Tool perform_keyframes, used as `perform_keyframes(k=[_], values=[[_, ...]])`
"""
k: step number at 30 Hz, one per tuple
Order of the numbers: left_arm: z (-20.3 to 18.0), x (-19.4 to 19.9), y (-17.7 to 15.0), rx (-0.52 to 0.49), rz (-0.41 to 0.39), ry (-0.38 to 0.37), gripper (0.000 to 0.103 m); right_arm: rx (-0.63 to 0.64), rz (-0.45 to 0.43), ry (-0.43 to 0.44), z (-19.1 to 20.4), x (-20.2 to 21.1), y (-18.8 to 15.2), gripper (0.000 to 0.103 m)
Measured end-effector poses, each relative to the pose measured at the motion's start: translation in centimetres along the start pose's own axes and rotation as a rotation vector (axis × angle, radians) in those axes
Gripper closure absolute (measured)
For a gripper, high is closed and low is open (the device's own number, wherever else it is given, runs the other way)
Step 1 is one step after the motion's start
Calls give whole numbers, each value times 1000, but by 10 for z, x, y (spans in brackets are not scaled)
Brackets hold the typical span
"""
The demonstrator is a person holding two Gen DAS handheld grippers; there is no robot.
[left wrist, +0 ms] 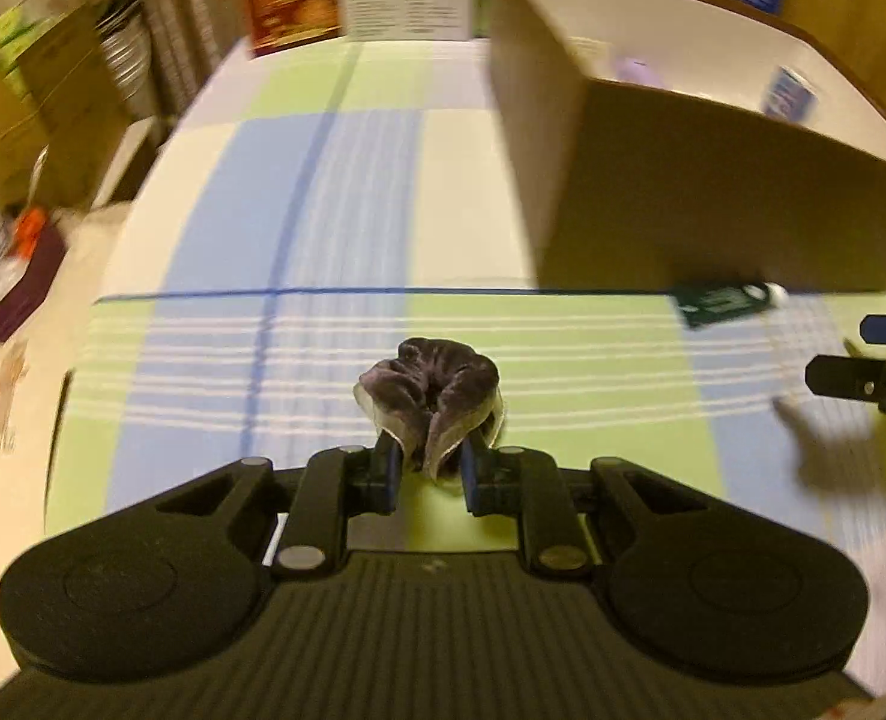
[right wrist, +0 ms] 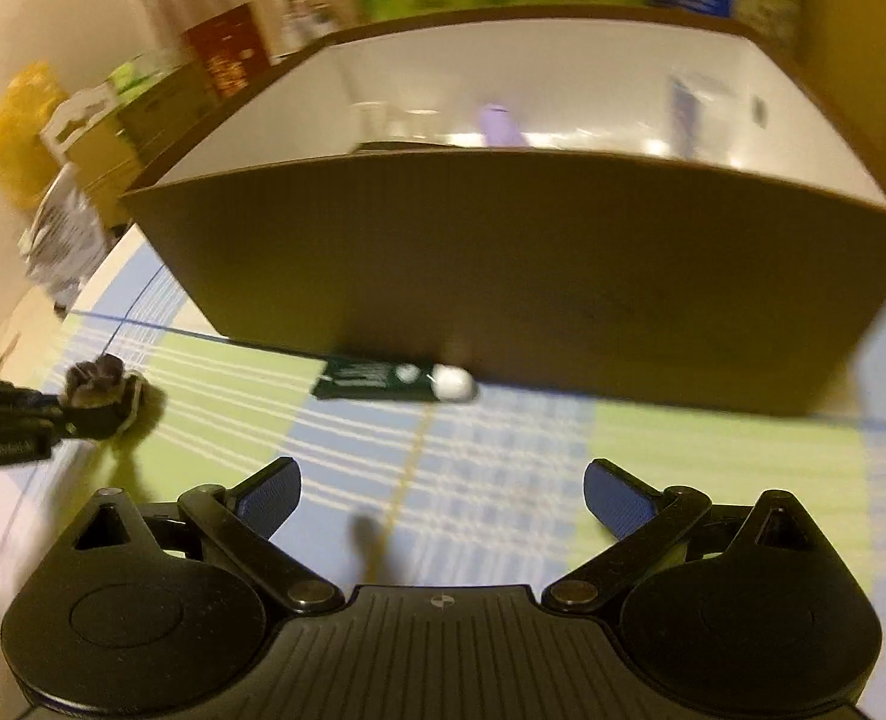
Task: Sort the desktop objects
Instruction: 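Lift the brown scrunchie with the left tool while the right tool grasps the green tube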
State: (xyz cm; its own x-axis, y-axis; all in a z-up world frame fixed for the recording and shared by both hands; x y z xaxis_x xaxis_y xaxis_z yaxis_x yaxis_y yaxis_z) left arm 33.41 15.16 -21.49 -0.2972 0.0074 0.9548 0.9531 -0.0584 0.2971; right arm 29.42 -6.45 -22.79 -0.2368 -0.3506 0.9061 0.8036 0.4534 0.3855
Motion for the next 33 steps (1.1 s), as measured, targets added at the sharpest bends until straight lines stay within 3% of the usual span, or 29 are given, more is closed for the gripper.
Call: perform_keyframes(k=[8, 22, 28, 33], values=[[20, -1, -7, 45, 15, 21, 87, 7, -20, -23, 11, -31, 19, 7], [19, -8, 1, 45, 13, 17, 86, -26, -68, -201, 37, -65, 32, 7], [19, -9, 1, 37, 13, 15, 86, -59, -91, -234, 35, -65, 35, 21], [18, -9, 2, 30, 15, 20, 86, -65, -70, -240, 32, -63, 32, 22]])
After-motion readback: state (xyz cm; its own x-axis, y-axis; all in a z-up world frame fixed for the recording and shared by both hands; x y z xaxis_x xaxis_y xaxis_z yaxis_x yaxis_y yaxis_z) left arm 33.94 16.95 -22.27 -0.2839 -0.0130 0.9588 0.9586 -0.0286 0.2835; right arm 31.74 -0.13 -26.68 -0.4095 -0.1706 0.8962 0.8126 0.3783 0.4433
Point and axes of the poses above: each gripper's, at about its wrist camera, not at the fingertips, and x roughly against the way its jaws point, z to its left, y to its top, the point moved 9 cm from there along -x, roughly the way its jaws point, and after that the axes turned 14 degrees about z, right-handed, at the moved point
